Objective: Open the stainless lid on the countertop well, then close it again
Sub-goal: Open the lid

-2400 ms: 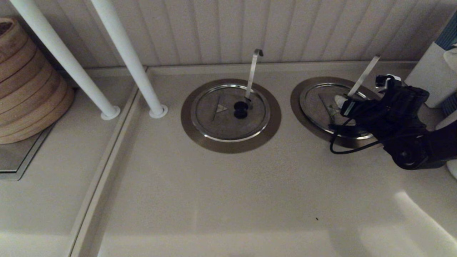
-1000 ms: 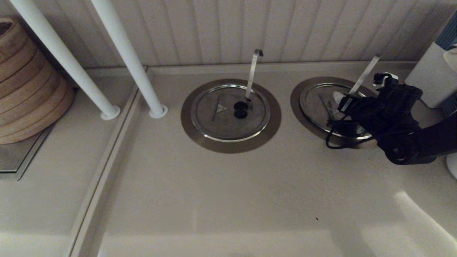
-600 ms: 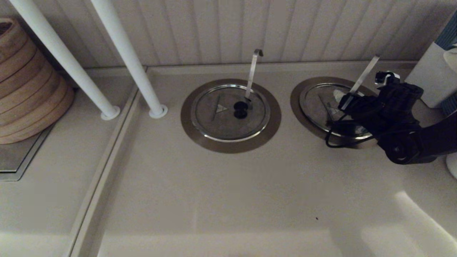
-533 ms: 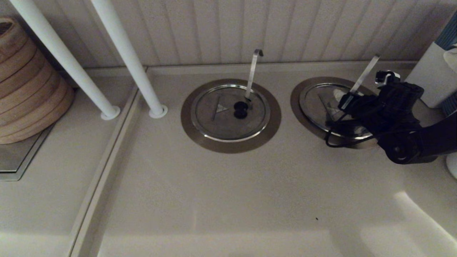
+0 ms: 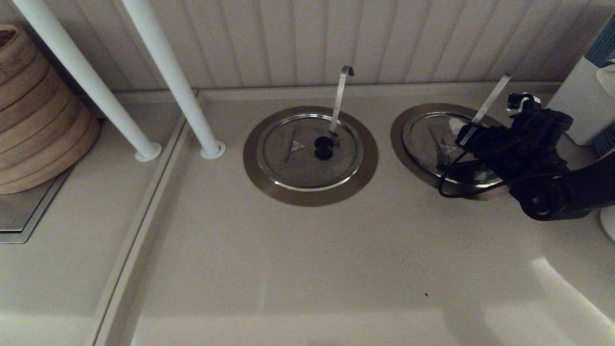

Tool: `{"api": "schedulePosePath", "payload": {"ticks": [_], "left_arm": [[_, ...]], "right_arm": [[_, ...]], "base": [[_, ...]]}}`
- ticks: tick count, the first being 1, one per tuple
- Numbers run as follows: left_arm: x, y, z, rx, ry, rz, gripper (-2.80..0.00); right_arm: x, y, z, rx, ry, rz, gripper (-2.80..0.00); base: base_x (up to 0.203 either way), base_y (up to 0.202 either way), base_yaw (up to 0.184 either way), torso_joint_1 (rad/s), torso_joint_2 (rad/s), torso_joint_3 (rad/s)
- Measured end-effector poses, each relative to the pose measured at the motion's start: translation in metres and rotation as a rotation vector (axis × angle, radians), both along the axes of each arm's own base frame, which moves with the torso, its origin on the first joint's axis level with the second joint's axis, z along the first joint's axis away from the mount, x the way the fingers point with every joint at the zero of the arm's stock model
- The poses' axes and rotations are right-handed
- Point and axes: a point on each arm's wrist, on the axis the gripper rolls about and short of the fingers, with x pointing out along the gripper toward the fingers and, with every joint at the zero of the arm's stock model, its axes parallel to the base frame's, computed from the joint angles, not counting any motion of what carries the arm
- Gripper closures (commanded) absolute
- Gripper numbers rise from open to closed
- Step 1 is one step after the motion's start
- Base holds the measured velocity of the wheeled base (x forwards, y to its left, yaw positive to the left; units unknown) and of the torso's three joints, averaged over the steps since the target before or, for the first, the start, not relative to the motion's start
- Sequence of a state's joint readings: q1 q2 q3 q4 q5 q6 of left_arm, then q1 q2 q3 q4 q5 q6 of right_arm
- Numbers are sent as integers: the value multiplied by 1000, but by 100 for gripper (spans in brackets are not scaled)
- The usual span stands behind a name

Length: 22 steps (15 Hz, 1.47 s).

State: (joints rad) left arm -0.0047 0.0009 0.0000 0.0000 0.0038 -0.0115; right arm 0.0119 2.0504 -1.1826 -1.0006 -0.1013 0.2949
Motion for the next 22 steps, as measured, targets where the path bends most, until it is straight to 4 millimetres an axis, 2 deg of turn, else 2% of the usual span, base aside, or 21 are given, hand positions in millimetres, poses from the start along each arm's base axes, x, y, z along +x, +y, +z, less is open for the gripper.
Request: {"api": "schedulePosePath", "payload": {"ticks": [11,18,22], "left_arm": [[0,0,0,0,0,0,0],[0,0,0,0,0,0,0],[0,0,0,0,0,0,0]], "right_arm": [[-9,0,17,0,-40,0,-280],[-20,7,30,1,-68,17,-280],[-18,3,28,-4,-42,0,-280]], "base": [[0,0,0,0,0,0],[0,0,0,0,0,0],[0,0,0,0,0,0]]}}
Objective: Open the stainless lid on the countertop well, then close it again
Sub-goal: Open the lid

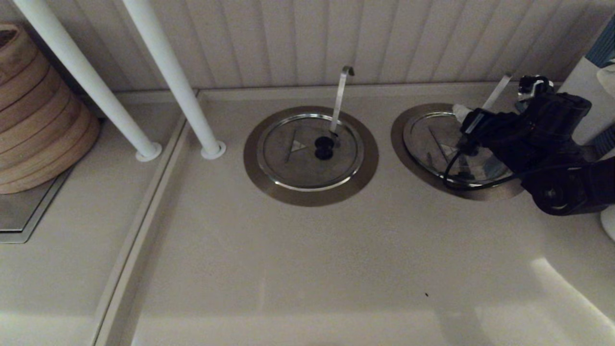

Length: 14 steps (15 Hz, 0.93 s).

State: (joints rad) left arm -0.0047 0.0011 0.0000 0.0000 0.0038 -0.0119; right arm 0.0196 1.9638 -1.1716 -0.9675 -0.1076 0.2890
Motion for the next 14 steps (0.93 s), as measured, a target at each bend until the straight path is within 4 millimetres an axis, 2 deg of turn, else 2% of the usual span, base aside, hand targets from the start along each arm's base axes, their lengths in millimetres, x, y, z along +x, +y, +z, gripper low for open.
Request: {"api": "schedulePosePath", "payload": {"ticks": [4,14], "left_arm": [[0,0,0,0,0,0,0],[0,0,0,0,0,0,0]], "right_arm": [[12,-8,-4,-29,37,-115,-280],[24,-3,-24,-37,77,-108,-280]], "base": [[0,0,0,0,0,0],[0,0,0,0,0,0]]}}
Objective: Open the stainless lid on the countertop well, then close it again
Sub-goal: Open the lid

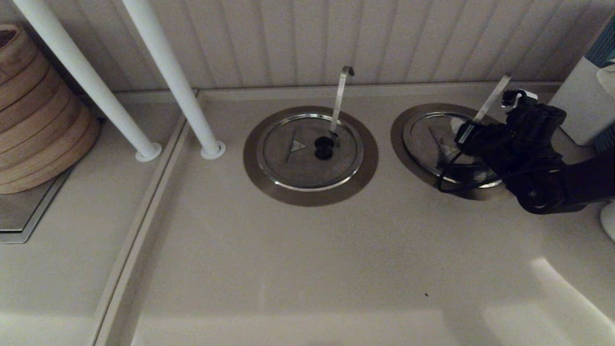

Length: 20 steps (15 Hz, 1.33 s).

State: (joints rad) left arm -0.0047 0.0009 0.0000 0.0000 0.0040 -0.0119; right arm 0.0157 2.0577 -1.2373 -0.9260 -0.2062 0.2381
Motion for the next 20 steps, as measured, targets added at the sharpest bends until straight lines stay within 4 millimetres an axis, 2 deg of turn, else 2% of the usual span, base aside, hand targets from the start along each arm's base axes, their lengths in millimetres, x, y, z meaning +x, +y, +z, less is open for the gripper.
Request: {"api": "schedulePosePath", "payload": {"ticks": [7,20], "left_arm": [[0,0,0,0,0,0,0],[0,0,0,0,0,0,0]], "right_arm": [[5,3,-11,5,20,11,-280],[-2,14,4,6,-2,40,-280]], "base": [[0,0,0,0,0,0],[0,0,0,0,0,0]]}}
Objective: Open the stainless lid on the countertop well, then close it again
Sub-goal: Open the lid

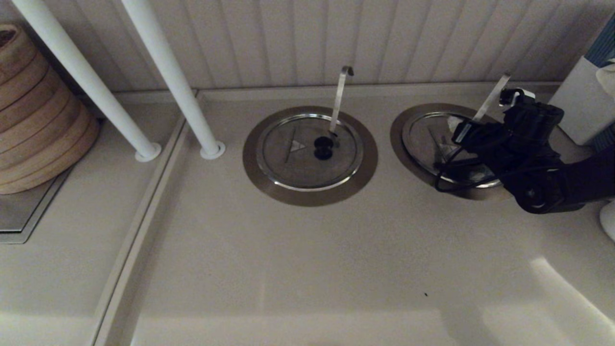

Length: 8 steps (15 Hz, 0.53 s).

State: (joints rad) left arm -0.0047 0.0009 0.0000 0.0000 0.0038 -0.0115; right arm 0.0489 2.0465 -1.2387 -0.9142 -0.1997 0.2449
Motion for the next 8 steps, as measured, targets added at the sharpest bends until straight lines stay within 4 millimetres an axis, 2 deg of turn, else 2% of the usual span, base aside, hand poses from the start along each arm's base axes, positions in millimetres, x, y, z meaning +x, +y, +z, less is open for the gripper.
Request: {"api": "schedulePosePath", "payload": {"ticks": [8], "left_arm": [[0,0,0,0,0,0,0]], "right_arm": [[-8,3,16,3,-21,11,-280]], "base": [[0,0,0,0,0,0]]}}
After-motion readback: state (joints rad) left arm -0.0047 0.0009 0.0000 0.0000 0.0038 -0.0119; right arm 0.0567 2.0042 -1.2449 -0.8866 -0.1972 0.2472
